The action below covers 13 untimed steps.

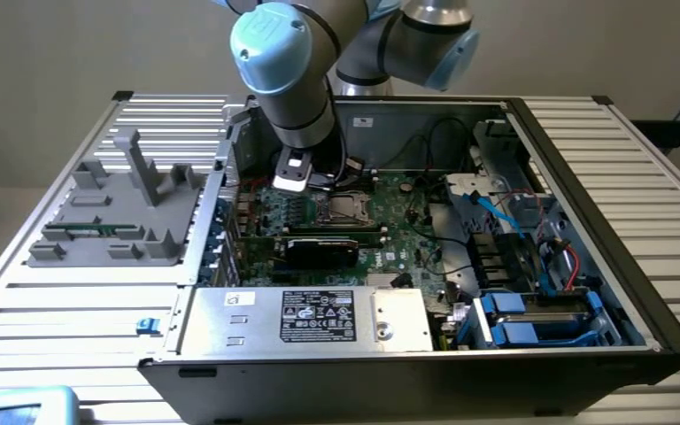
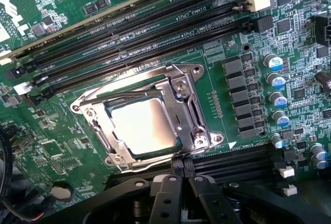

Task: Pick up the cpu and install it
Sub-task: 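Install the first cpu locking lever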

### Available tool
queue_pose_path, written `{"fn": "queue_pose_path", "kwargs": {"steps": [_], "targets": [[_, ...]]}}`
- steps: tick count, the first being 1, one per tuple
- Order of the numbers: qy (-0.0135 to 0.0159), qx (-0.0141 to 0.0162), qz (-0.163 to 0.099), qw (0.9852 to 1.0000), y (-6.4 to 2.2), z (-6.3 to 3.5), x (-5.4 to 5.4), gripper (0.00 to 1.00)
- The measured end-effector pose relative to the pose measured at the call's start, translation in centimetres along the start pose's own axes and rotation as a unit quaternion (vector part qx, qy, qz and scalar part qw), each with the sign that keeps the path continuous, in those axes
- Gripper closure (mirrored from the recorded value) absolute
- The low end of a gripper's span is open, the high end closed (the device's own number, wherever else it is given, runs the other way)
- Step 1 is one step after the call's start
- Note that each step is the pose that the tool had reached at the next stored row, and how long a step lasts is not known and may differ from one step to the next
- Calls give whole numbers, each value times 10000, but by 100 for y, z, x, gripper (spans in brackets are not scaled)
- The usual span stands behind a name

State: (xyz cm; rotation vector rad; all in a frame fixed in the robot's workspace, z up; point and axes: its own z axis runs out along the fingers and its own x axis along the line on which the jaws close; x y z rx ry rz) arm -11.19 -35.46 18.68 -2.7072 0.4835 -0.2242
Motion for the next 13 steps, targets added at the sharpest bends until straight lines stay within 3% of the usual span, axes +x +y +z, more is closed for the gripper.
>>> {"fn": "queue_pose_path", "kwargs": {"steps": [5, 13], "targets": [[10, -24, -6, 10000, -1, 5, 6, 89], [9, -23, -6, 10000, -5, -3, 7, 89]]}}
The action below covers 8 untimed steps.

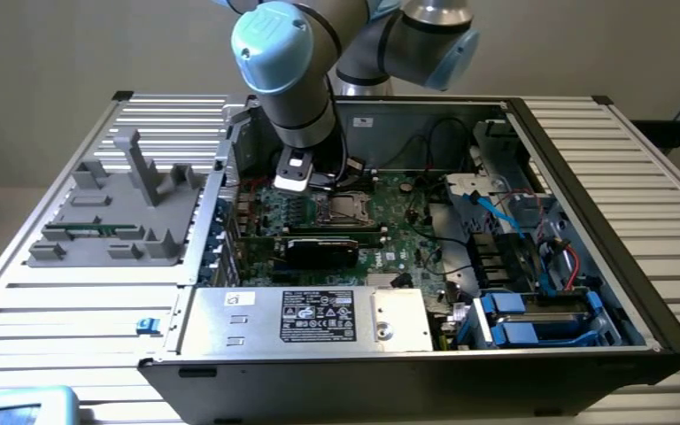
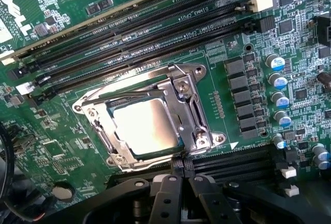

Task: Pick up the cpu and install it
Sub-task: 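Install the first cpu locking lever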

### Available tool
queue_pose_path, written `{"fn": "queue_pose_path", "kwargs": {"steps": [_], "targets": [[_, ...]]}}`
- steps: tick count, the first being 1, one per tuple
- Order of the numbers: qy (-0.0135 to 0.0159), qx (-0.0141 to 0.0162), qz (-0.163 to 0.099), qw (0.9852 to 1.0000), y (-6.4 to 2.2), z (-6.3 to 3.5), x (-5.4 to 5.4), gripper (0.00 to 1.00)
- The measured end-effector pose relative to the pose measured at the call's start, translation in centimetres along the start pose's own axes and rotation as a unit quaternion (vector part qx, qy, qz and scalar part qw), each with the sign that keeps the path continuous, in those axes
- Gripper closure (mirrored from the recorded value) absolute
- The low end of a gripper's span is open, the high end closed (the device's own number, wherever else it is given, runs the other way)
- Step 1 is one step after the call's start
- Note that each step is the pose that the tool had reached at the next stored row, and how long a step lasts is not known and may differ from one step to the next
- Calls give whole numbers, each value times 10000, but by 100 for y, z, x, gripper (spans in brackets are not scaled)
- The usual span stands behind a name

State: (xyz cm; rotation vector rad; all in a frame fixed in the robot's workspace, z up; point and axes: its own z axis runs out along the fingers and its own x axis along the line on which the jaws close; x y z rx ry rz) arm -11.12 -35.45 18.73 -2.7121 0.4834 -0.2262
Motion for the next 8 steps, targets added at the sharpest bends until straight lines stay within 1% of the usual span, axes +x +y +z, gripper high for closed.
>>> {"fn": "queue_pose_path", "kwargs": {"steps": [3, 8], "targets": [[-1, -4, 0, 10000, -3, 0, 12, 89], [0, -2, 0, 10000, -13, 8, 41, 89]]}}
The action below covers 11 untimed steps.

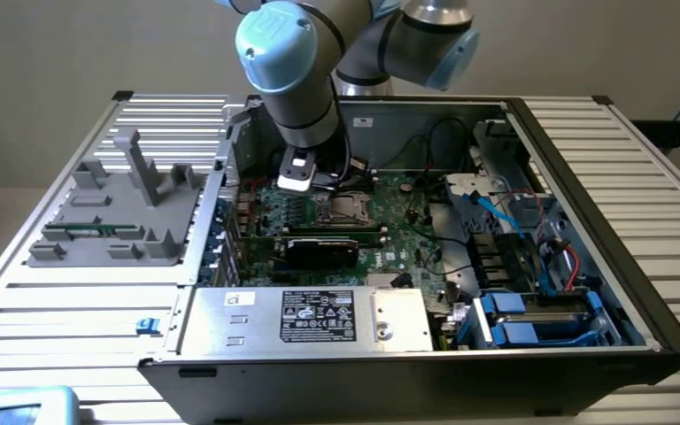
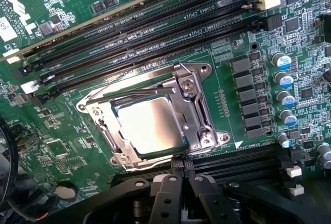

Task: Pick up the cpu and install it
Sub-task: 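Install the first cpu locking lever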

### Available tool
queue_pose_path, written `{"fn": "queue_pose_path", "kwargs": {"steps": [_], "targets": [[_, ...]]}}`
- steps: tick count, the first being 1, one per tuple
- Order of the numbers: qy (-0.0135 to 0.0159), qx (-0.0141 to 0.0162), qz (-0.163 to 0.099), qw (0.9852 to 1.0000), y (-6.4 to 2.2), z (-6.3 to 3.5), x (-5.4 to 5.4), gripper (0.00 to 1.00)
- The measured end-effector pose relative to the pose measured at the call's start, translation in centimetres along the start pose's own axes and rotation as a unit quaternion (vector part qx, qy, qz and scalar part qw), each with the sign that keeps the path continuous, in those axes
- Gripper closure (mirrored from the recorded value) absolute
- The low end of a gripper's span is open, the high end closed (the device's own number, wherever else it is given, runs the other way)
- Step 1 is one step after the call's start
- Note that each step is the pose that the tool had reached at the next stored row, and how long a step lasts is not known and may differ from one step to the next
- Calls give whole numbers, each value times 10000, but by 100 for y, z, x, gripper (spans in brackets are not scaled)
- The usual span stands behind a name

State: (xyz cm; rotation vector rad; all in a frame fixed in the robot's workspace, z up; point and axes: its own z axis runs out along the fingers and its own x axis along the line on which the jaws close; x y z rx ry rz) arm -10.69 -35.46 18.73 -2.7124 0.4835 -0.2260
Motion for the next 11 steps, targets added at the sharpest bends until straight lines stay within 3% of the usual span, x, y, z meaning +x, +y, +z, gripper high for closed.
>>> {"fn": "queue_pose_path", "kwargs": {"steps": [11], "targets": [[1, 1, 0, 10000, -21, 16, 62, 89]]}}
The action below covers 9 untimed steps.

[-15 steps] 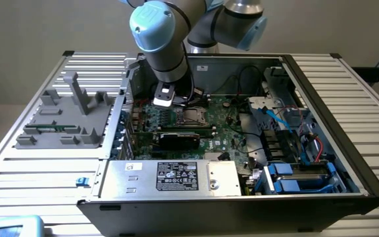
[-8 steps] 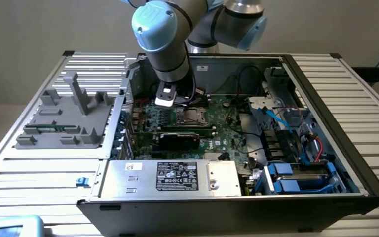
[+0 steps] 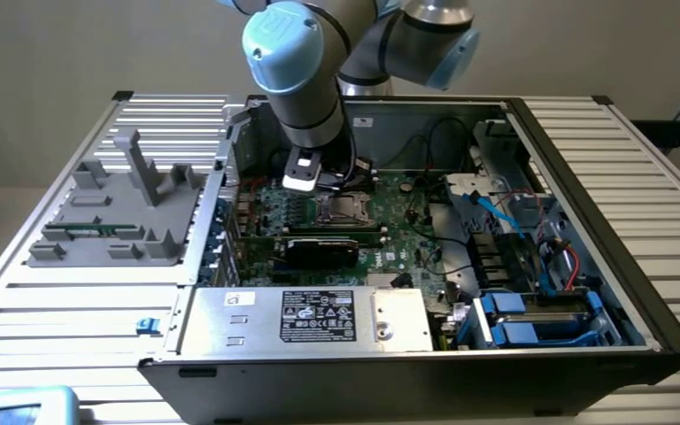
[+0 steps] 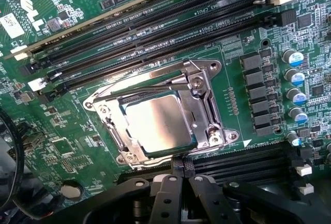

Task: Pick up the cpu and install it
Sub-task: 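Install the first cpu locking lever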

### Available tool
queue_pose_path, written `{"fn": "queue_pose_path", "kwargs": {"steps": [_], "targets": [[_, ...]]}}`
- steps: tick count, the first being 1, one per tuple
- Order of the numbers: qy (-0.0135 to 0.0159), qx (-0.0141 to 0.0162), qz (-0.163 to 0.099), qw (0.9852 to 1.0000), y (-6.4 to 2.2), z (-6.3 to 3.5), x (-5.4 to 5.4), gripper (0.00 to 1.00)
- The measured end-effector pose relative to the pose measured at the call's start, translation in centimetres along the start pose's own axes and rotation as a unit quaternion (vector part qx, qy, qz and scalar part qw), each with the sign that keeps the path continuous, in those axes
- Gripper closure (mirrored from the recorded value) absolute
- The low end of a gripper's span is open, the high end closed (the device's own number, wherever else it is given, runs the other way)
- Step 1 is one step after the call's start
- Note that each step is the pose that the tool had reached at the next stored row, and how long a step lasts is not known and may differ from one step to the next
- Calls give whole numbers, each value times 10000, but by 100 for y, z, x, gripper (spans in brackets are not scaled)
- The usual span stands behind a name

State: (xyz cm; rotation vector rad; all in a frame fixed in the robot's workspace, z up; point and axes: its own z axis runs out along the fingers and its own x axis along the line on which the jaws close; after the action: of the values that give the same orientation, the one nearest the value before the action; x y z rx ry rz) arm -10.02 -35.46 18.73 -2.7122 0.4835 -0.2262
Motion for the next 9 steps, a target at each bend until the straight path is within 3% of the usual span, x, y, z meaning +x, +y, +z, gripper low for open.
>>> {"fn": "queue_pose_path", "kwargs": {"steps": [9], "targets": [[0, 0, 0, 10000, -26, 19, 81, 89]]}}
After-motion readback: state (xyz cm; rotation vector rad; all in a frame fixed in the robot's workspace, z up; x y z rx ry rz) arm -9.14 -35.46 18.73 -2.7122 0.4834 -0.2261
